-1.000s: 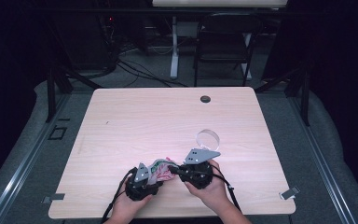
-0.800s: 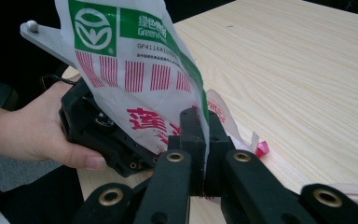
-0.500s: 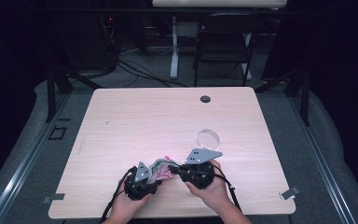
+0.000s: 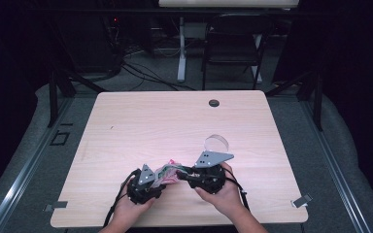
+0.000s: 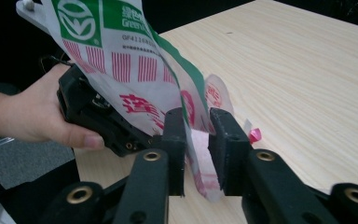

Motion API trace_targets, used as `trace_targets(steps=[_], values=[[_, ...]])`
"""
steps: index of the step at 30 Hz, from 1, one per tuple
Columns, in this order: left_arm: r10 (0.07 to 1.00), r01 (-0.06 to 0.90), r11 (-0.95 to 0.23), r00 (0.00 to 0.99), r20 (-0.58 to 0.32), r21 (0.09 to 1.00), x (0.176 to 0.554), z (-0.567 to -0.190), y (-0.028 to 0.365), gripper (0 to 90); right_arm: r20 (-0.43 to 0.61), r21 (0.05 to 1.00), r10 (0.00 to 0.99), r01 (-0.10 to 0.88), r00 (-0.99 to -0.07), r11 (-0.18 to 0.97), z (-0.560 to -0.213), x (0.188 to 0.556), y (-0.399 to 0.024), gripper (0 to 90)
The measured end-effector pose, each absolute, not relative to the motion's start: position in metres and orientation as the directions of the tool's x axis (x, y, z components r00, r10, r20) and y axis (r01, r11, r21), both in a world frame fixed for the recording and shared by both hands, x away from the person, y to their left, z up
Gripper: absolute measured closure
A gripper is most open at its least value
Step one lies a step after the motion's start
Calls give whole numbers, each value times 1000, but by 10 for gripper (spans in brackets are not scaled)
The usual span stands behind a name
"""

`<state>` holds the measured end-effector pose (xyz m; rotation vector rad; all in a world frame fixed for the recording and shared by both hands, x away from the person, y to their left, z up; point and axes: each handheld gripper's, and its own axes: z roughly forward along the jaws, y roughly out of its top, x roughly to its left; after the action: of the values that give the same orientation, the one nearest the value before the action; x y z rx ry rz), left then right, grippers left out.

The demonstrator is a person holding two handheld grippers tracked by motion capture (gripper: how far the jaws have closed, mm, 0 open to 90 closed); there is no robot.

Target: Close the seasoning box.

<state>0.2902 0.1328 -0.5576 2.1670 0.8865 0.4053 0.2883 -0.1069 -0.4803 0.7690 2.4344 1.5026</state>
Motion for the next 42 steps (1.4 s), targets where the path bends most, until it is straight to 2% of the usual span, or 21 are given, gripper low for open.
trace_targets(steps=[5,12,15,20,25,35,42], values=[[703,455,-489,711,27,744,296,-550,133,597,80,869,508,310,-858,385,-469,289,-117,649],[690,436,-512,722,51,740,307,-537,126,598,-25,873,502,226,-864,432,-458,290,-126,577],[678,413,-531,731,79,740,310,-530,123,598,-69,869,501,195,-863,455,-453,290,-129,574],[661,395,-568,742,114,723,316,-523,118,599,-58,863,499,208,-865,460,-444,293,-134,609],[642,383,-594,756,129,708,320,-522,115,599,-94,848,488,186,-868,496,-436,294,-136,610],[597,308,-687,756,270,658,323,-520,109,600,-184,842,460,103,-868,530,-430,293,-135,570],[572,262,-729,740,353,633,324,-516,107,600,-201,841,431,71,-880,537,-429,290,-129,566]])
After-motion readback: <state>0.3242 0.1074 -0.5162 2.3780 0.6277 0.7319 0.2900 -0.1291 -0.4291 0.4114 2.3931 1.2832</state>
